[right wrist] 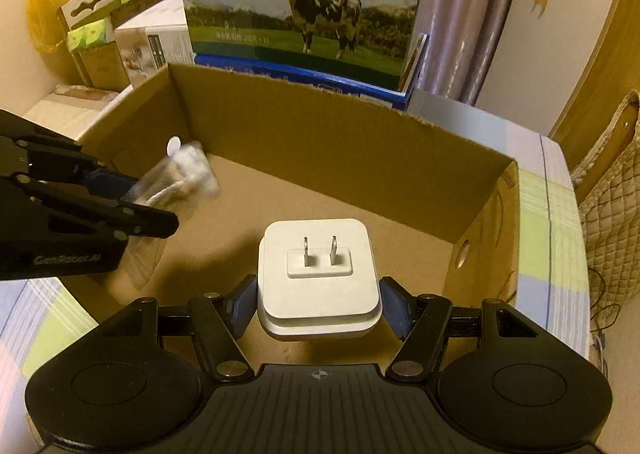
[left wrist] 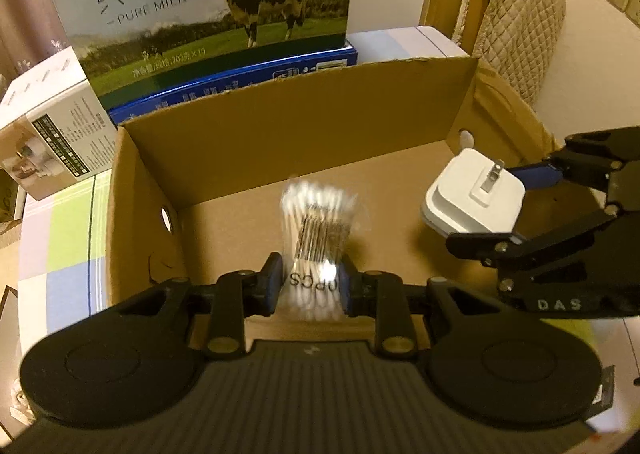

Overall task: Organize objects
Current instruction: 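Carry both items into the cardboard box and open both tools, then grasp the clear plastic cup with the left tool while the right tool grasps the Doraemon figure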

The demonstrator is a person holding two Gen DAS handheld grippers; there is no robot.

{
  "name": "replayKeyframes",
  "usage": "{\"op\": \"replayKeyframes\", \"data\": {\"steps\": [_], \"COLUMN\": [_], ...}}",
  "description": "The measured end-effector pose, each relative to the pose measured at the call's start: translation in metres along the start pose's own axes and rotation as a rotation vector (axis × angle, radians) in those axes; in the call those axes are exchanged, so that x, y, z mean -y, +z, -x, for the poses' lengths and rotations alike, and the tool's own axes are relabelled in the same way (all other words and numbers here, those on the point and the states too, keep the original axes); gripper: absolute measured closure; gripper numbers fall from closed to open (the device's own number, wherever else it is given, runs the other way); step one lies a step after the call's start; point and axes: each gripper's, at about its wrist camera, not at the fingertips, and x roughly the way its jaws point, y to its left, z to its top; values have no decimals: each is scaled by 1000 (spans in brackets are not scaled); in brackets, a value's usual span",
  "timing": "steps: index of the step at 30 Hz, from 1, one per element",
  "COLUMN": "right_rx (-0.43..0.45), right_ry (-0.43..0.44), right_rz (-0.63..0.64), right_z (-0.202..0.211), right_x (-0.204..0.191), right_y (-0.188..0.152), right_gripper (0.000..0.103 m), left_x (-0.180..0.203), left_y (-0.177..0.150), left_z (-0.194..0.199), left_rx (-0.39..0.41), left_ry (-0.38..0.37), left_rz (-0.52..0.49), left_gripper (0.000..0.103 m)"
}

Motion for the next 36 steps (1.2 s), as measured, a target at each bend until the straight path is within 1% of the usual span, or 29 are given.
{"op": "replayKeyframes", "data": {"steps": [1, 2, 3, 7, 9, 10, 12, 16, 20, 22, 26, 28, 29, 32, 33, 35, 36], "right_rx": [-7, -15, -18, -10, 15, 24, 38, 73, 133, 157, 197, 217, 225, 247, 252, 254, 251], "right_ry": [2, 2, -1, -11, -13, -10, -7, -9, -8, 1, 4, 8, 13, 16, 15, 20, 22], "right_rz": [2, 2, 1, 0, -12, -11, -13, -32, -43, -47, -54, -63, -72, -100, -104, -118, -125], "right_z": [-2, -5, -6, -8, -6, -5, 0, 21, 62, 86, 133, 154, 164, 190, 197, 209, 213], "right_x": [-1, -1, -1, 0, 2, 3, 3, 4, -1, -7, -25, -35, -39, -53, -58, -68, -73], "right_y": [0, -1, -1, 1, 1, 1, 1, 2, 2, -3, -25, -40, -49, -78, -89, -113, -124], "right_gripper": [41, 41, 41, 41, 41, 41, 41, 41, 41, 41, 41, 40, 40, 40, 39, 37, 34], "left_x": [0, 0, 0, -6, -9, -9, -12, -13, -9, -7, 1, 6, 9, 16, 19, 25, 29], "left_y": [0, 0, 0, -1, 0, 0, -1, -4, -13, -20, -45, -62, -73, -106, -117, -141, -153], "left_z": [-2, -4, -3, 5, 11, 15, 24, 46, 79, 98, 141, 161, 173, 201, 209, 225, 231], "left_rx": [0, -1, 3, 34, 48, 55, 71, 104, 147, 170, 219, 238, 248, 259, 265, 268, 267], "left_ry": [-4, -5, -6, -6, 4, 6, 6, 2, 5, 3, 15, 22, 30, 36, 41, 45, 49], "left_rz": [-9, -19, -21, 1, 6, 8, 18, 39, 51, 64, 93, 99, 105, 115, 118, 125, 131], "left_gripper": [76, 71, 70, 68, 62, 61, 52, 44, 33, 31, 27, 22, 19, 17, 14, 10, 7]}}
